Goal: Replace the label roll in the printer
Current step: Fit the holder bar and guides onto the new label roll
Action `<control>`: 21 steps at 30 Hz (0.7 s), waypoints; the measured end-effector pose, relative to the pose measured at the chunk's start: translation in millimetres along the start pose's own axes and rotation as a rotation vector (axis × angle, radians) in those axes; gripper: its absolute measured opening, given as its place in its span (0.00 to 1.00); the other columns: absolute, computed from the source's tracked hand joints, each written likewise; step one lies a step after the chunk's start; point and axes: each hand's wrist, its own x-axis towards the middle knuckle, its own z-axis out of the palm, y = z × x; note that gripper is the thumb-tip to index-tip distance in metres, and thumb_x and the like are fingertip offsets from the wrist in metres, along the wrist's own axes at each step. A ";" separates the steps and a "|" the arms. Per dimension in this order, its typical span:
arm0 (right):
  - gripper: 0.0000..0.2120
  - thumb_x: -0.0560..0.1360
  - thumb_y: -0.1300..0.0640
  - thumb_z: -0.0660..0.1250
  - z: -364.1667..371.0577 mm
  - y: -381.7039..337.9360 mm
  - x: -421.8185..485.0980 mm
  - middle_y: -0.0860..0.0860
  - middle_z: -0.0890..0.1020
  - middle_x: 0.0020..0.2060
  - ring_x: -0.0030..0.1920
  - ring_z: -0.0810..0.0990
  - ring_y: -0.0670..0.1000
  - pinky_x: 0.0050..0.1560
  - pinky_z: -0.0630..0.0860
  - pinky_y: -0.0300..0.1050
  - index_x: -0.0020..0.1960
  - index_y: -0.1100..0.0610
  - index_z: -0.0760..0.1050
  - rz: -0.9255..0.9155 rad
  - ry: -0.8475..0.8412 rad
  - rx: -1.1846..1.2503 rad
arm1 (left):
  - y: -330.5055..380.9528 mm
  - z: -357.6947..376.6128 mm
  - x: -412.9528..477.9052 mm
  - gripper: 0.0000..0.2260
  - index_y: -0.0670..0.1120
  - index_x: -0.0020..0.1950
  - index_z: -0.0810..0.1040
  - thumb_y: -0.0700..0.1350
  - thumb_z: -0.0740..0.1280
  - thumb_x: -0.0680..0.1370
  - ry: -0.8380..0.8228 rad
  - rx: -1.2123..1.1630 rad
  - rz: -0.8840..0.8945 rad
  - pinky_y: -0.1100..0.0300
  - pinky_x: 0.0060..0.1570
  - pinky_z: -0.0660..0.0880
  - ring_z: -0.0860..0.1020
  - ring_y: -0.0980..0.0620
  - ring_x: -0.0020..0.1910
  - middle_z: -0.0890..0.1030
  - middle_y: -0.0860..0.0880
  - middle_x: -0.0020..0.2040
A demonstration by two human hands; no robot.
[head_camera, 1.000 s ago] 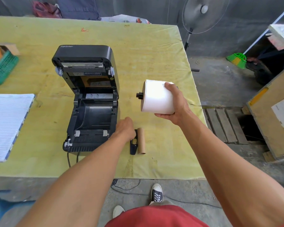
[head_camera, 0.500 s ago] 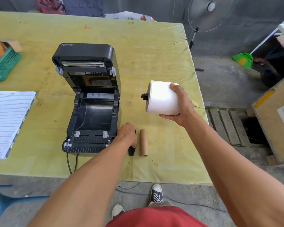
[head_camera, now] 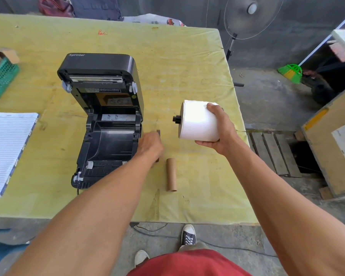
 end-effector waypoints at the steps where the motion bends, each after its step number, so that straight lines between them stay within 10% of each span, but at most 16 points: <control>1: 0.28 0.65 0.39 0.74 0.9 -0.7 -0.9 0.53 0.83 0.56 0.51 0.85 0.60 0.43 0.84 0.62 0.61 0.48 0.76 -0.002 -0.001 0.001 | 3.2 -7.8 3.4 0.03 0.40 0.52 0.76 0.38 0.67 0.80 0.050 -0.078 0.003 0.56 0.38 0.74 0.77 0.48 0.43 0.80 0.43 0.52; 9: 0.31 0.63 0.38 0.75 13.8 -8.0 -13.8 0.54 0.82 0.55 0.50 0.84 0.60 0.39 0.84 0.59 0.62 0.50 0.75 -0.037 0.015 0.006 | 26.4 -47.2 -2.4 0.08 0.43 0.58 0.77 0.42 0.66 0.80 0.114 -0.432 0.183 0.62 0.30 0.64 0.76 0.46 0.45 0.79 0.46 0.49; 17: 0.33 0.62 0.38 0.75 14.9 -13.0 -31.4 0.55 0.82 0.56 0.49 0.85 0.62 0.35 0.82 0.57 0.63 0.51 0.74 -0.074 0.040 0.005 | 13.7 -69.6 -13.3 0.08 0.41 0.50 0.82 0.36 0.63 0.78 -0.010 -0.436 0.385 0.43 0.53 0.80 0.83 0.42 0.48 0.84 0.42 0.47; 21: 0.34 0.62 0.38 0.75 18.0 -12.1 -42.2 0.55 0.82 0.56 0.49 0.85 0.62 0.35 0.82 0.57 0.63 0.51 0.74 -0.098 0.041 0.001 | 11.0 -76.6 -18.4 0.10 0.43 0.59 0.83 0.39 0.64 0.81 0.006 -0.526 0.390 0.49 0.57 0.79 0.83 0.47 0.50 0.85 0.46 0.51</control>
